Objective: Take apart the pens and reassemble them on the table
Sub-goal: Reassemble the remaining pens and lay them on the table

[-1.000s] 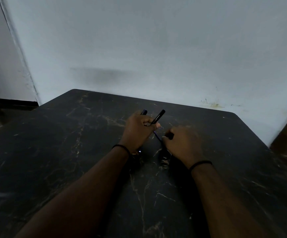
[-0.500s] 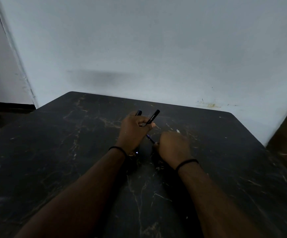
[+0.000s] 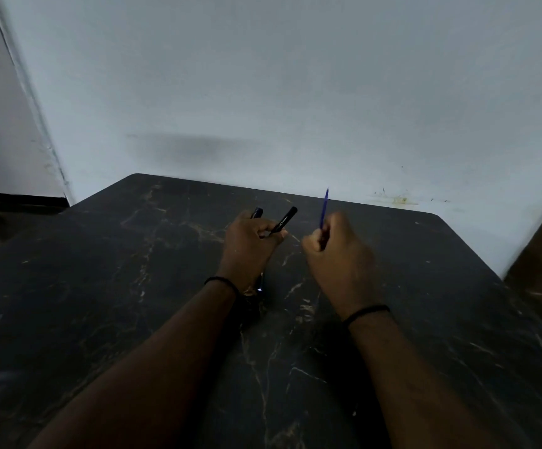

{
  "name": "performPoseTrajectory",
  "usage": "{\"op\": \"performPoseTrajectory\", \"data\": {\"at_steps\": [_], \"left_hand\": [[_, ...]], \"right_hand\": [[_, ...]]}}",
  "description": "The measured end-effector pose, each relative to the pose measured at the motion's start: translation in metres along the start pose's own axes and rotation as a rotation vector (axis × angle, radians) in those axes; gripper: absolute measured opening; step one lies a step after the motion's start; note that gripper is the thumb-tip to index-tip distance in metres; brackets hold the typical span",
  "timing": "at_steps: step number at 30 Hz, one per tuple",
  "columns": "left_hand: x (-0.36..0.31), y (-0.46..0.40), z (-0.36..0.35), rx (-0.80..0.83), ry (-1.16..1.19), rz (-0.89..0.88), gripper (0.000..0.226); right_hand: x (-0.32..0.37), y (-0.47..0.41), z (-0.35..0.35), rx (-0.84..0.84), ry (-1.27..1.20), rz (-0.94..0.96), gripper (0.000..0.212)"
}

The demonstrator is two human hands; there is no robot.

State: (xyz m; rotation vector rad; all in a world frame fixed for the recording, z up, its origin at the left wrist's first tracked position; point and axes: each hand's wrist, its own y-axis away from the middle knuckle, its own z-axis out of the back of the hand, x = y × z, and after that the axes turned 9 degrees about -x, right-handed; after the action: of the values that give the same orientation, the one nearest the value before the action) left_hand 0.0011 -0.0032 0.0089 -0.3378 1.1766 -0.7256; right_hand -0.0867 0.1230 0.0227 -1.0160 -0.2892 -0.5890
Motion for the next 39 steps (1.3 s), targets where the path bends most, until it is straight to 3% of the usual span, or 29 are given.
{"op": "performPoseTrajectory", "data": {"at_steps": [3, 7, 17, 20, 26, 28, 30, 32, 35, 39], "left_hand": [[-0.001, 0.001, 0.001, 0.001, -0.007, 0.0, 0.02], [-0.002, 0.001, 0.002, -0.005, -0.044, -0.017, 0.02], [-0.003, 0.001, 0.0, 0.037, -0.054, -0.06, 0.016], [-0.004, 0.002, 0.0, 0.058, -0.04, -0.093, 0.017], [0.002, 0.001, -0.004, 0.041, 0.054, -0.098, 0.009], [0.004, -0.002, -0.002, -0.018, 0.137, -0.048, 0.004], [0.007, -0.007, 0.003, -0.1, 0.228, 0.048, 0.01], [0.012, -0.013, 0.01, -0.185, 0.311, 0.13, 0.017], [0.026, -0.023, 0.019, -0.302, 0.302, 0.172, 0.019], [0.044, -0.031, 0.026, -0.36, 0.252, 0.187, 0.022]], "right_hand": [[-0.001, 0.004, 0.001, -0.245, -0.227, 0.135, 0.019], [-0.002, 0.004, -0.003, -0.413, -0.4, 0.178, 0.007], [-0.002, 0.003, -0.007, -0.403, -0.477, 0.144, 0.004], [-0.006, 0.003, -0.011, -0.348, -0.46, 0.112, 0.005], [-0.008, 0.002, -0.016, -0.199, -0.425, 0.075, 0.031], [-0.008, 0.004, -0.017, -0.193, -0.43, 0.069, 0.03], [-0.007, 0.006, -0.02, -0.163, -0.403, 0.078, 0.016], [-0.004, 0.011, -0.024, -0.044, -0.355, 0.084, 0.009], [0.003, 0.018, -0.029, 0.153, -0.206, 0.166, 0.012], [0.018, 0.022, -0.037, 0.239, -0.007, 0.229, 0.024]]}}
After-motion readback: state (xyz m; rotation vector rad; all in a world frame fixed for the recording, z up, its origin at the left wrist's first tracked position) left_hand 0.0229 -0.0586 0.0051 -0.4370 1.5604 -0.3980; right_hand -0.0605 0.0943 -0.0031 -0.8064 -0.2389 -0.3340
